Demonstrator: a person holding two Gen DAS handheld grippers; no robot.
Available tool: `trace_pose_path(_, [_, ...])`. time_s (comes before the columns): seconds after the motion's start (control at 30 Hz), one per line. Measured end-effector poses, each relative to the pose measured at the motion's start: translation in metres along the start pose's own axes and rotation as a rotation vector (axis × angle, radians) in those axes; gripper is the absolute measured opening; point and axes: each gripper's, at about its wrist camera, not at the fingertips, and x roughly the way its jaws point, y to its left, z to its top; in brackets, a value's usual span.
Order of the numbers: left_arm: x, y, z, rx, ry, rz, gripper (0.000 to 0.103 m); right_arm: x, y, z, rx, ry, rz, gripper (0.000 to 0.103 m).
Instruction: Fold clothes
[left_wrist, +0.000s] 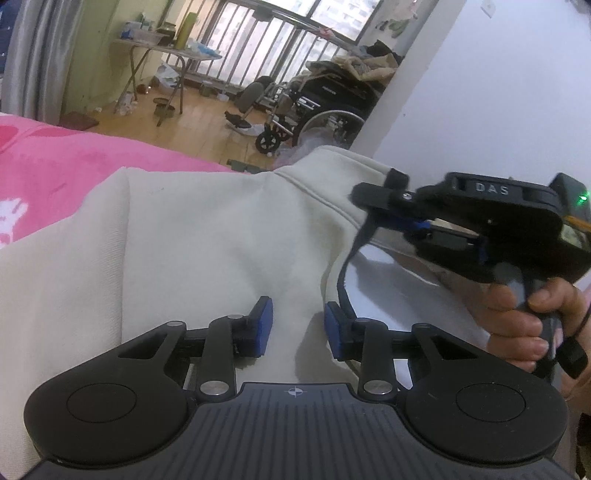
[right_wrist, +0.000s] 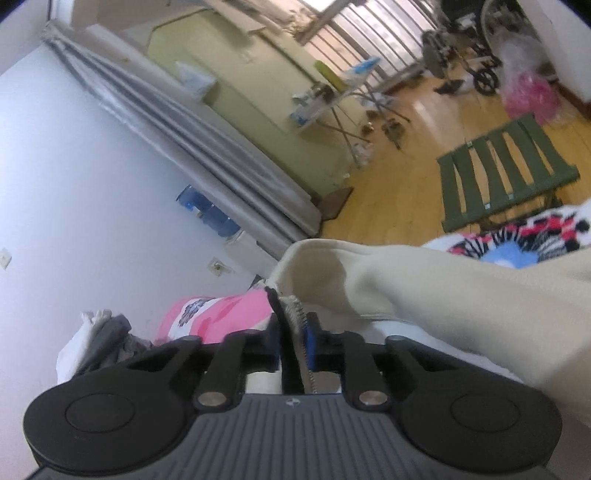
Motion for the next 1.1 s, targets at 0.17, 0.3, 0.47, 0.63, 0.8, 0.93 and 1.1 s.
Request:
trace_pose_path(0.17, [-0.001,-0.006,0.001,0.045,-0.005,0.004,0.033,-0.007,0.036,0.005,-0.162,-0.007,-0.115,0.008])
trace_pose_path(0.3, [-0.002,-0.025,-0.006,0.202,-0.001,0.025,0.041,0.010,0.064,-0.004,-0.369,0.027,-0.272,0.008])
trace_pose_path(0.47, [-0.007,-0.045,-0.015,0.320,-0.019,0.041,0.042,0.033,0.099,-0.016,-0.631,0.071,-0.467,0.008])
trace_pose_path(0.63, [-0.014,-0.049,-0.017,0.329,-0.043,0.024,0.043,0.056,0.134,-0.029,-0.892,0.116,-0.661,0.008])
trace_pose_path(0.8, [-0.003,-0.068,-0.020,0.409,-0.020,-0.011,0.043,0.075,0.141,-0.043,-0.980,0.159,-0.698,0.008])
trace_pose_path(0.93, [0.010,-0.071,-0.027,0.455,0.034,0.035,0.043,0.075,0.133,-0.032,-0.858,0.176,-0.662,0.008])
trace_pose_path(1.1, [0.013,-0.070,-0.030,0.468,0.047,0.049,0.043,0.047,0.102,0.000,-0.530,0.128,-0.512,0.012])
